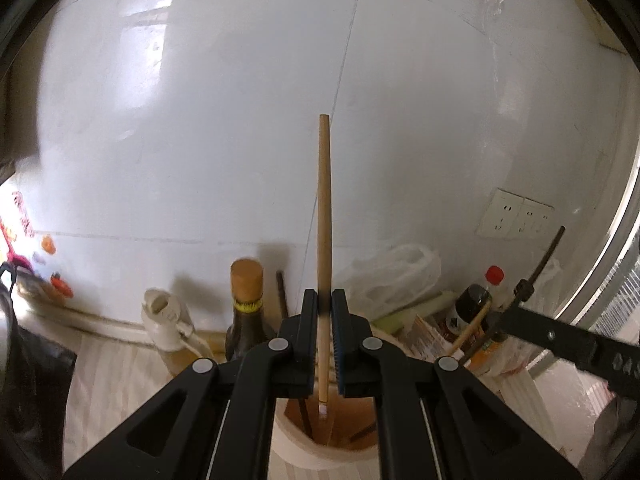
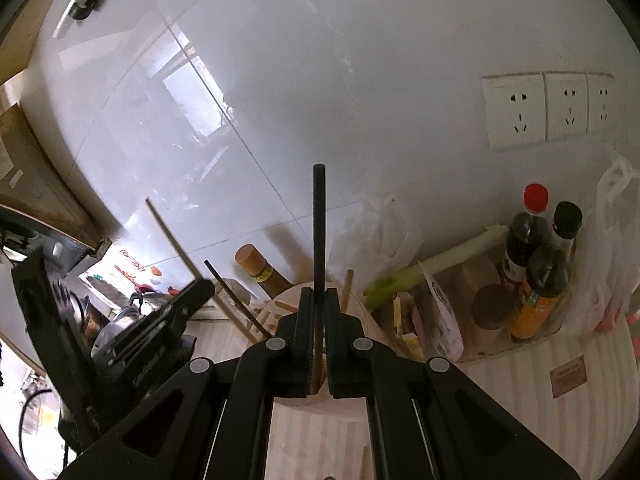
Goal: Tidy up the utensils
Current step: 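Lower both chopsticks into the holder and open both tools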
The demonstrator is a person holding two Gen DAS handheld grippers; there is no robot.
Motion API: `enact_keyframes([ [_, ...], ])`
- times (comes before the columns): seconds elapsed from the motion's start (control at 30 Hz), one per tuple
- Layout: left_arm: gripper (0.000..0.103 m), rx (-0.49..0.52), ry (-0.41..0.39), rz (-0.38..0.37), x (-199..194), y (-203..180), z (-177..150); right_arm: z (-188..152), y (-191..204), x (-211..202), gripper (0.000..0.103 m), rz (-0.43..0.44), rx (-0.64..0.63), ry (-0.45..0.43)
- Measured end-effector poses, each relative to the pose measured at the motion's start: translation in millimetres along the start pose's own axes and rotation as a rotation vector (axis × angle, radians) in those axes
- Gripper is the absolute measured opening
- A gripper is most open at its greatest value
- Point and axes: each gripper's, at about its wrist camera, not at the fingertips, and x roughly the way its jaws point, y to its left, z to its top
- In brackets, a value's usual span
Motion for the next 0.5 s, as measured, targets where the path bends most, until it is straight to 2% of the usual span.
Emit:
enact_keyframes([
  [0.13, 0.004, 0.034, 0.002, 0.01, 13, -2, 2, -3, 8, 3, 0.005, -0.016, -0.03, -0.008],
  [0.33, 0.005, 0.054, 0.055, 0.002, 32, -4, -6, -10, 15, 12, 0.005, -0.032, -0.063, 0.0],
  [0.43, 0.008, 0.017, 0.096, -0.007, 31, 1, -8, -15, 17, 18, 0.005, -0.034, -0.089, 0.028],
  [0.5, 0.018, -0.01, 0.109, -0.01, 22, 1, -7, -18, 15, 25, 0.006, -0.017, -0.083, 0.076],
])
